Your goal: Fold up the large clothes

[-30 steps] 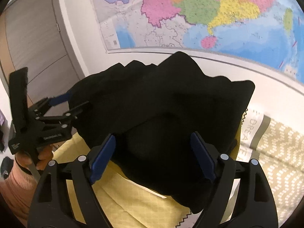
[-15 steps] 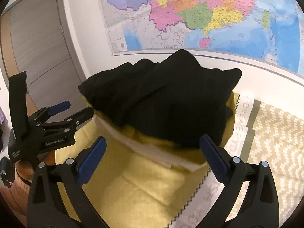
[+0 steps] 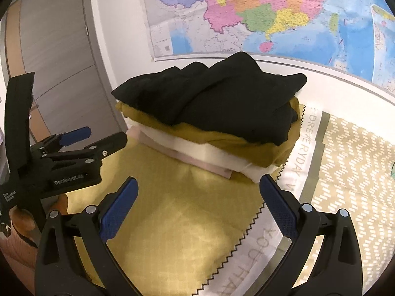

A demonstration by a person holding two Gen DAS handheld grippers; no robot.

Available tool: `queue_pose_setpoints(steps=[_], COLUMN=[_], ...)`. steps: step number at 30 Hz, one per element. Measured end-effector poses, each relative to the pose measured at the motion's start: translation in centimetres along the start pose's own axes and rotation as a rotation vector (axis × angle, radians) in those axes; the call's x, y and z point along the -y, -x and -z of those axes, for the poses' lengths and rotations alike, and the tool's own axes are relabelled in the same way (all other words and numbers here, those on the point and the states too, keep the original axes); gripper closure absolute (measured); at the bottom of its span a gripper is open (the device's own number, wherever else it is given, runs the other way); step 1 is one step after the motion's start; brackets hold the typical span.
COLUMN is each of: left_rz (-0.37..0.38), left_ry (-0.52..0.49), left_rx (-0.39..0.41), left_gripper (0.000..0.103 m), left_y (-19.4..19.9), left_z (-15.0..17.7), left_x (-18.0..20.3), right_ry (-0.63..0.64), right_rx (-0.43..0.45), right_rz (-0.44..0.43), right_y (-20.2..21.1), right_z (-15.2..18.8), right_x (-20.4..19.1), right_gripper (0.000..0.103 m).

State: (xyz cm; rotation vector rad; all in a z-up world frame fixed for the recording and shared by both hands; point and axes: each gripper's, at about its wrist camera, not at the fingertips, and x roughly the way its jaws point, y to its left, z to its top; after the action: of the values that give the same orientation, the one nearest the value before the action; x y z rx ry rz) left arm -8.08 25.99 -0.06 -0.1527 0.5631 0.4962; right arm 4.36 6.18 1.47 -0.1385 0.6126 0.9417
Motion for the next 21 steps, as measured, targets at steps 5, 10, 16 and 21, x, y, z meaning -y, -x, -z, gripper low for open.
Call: queue_pose_setpoints(steps=[5, 10, 16, 21], left_rz=[-0.011, -0.018, -0.01, -0.015], left_ry=[0.026, 0.02, 0.023, 0.02], left_rx=[-0.006, -0.003, -0.013, -0.01], left_gripper=[0.007, 0.007, 0.007, 0.007], left_y=[0.7, 1.3, 1.6, 1.8], left_z=[0.6, 0.9, 1.1, 1.3], left_x=[-0.3, -0.2, -0.1, -0.1], right_ry=[0.003, 0.007, 0.011, 0.02], right_rx=[0.003, 0.008, 0.014, 0.017], right_rz=[-0.007, -0.001, -0.007, -0.001], right_y=[0.5, 0.7, 0.9, 1.0], right_z=[0.5, 0.8, 1.0, 1.1], right_x=[-0.5, -0.8, -1.1, -1.3], right_gripper=[0.006, 0.006, 0.006, 0.006])
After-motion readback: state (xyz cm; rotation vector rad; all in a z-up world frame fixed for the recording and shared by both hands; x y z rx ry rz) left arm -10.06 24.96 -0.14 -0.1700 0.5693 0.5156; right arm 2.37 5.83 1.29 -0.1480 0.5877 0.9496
